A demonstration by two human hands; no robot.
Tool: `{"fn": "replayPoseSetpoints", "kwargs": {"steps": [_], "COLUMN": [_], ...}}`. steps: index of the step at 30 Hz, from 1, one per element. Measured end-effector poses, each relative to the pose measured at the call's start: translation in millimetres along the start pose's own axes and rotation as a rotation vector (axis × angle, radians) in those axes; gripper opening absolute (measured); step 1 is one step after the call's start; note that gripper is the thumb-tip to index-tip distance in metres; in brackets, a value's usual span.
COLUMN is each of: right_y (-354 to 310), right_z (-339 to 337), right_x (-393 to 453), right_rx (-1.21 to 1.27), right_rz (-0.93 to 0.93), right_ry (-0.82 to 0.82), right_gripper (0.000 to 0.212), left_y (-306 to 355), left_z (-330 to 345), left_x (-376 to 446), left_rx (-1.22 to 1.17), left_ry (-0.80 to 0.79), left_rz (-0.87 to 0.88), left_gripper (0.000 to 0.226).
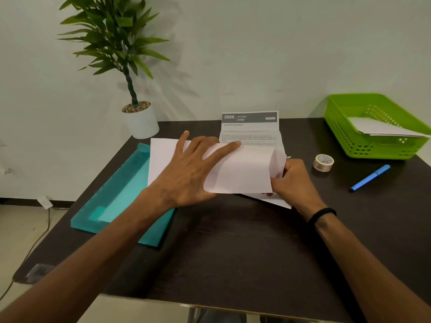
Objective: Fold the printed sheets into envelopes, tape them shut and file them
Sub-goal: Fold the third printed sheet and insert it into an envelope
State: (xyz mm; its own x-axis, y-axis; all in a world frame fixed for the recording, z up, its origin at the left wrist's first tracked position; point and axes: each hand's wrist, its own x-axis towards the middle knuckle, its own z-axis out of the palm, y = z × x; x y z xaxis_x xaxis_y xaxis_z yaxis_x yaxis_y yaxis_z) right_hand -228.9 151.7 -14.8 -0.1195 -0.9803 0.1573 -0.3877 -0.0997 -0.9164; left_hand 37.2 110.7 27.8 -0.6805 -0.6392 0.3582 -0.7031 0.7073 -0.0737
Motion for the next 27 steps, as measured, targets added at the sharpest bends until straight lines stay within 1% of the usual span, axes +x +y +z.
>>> {"fn": "replayPoseSetpoints", "kwargs": {"steps": [2, 4, 5, 6, 7, 8, 10, 11, 13, 15, 16, 18, 21, 25, 27], "right_y": [-4.5, -9.2, -10.8, -10.3, -8.0, -4.5, 3.2, 6.4, 12.1, 16.3, 17.6, 15.0, 12.5, 9.9, 11.6], "right_z": [-1.4, -7.7, -12.5, -17.8, -24.1, -31.2, -43.7, -47.5, -52.8, -55.7, -55.2, -53.4, -53.8, -57.6, -57.6], "right_x": [-1.9, -2.0, -1.6, -0.5, 1.6, 3.7, 7.6, 9.4, 13.4, 16.4, 17.6, 15.9, 13.0, 11.2, 11.8], "right_rx": [0.039, 0.173, 0.2, 0.169, 0.071, -0.092, -0.493, -0.625, -0.706, -0.708, -0.706, -0.692, -0.579, -0.332, -0.186], "right_rz": [-0.057, -0.076, -0.071, -0.066, -0.065, -0.06, -0.02, 0.002, 0.024, 0.033, 0.036, 0.04, 0.01, -0.035, -0.046], "right_ry": [0.056, 0.115, 0.136, 0.142, 0.129, 0.083, -0.106, -0.206, -0.327, -0.362, -0.376, -0.397, -0.368, -0.273, -0.185], "right_gripper": [0.022, 0.042, 0.048, 0.05, 0.048, 0.047, 0.058, 0.066, 0.084, 0.091, 0.089, 0.074, 0.058, 0.03, 0.023], "left_y": [-5.6, -15.4, -21.0, -26.4, -31.6, -36.2, -44.0, -47.6, -54.7, -60.6, -63.2, -67.1, -71.4, -79.1, -84.7], "left_z": [0.9, 0.2, 0.0, -0.2, 0.2, 0.7, 1.4, 1.5, 0.3, -0.8, -1.4, -1.4, 0.5, 3.0, 3.3], "left_x": [-3.0, -7.8, -10.5, -13.5, -16.4, -19.3, -24.8, -26.8, -30.3, -33.1, -34.2, -34.7, -34.4, -35.3, -37.1], "left_rx": [-0.018, -0.026, -0.021, -0.011, -0.001, 0.005, 0.002, -0.003, -0.006, 0.003, 0.006, -0.004, -0.016, -0.033, -0.032], "left_ry": [0.041, 0.065, 0.073, 0.079, 0.081, 0.076, 0.06, 0.056, 0.054, 0.057, 0.056, 0.048, 0.034, 0.023, 0.021], "left_rz": [-0.019, -0.052, -0.067, -0.079, -0.091, -0.104, -0.13, -0.142, -0.159, -0.167, -0.174, -0.192, -0.219, -0.264, -0.29], "left_gripper": [0.108, 0.11, 0.109, 0.108, 0.106, 0.106, 0.107, 0.108, 0.11, 0.112, 0.112, 0.113, 0.113, 0.116, 0.118]}}
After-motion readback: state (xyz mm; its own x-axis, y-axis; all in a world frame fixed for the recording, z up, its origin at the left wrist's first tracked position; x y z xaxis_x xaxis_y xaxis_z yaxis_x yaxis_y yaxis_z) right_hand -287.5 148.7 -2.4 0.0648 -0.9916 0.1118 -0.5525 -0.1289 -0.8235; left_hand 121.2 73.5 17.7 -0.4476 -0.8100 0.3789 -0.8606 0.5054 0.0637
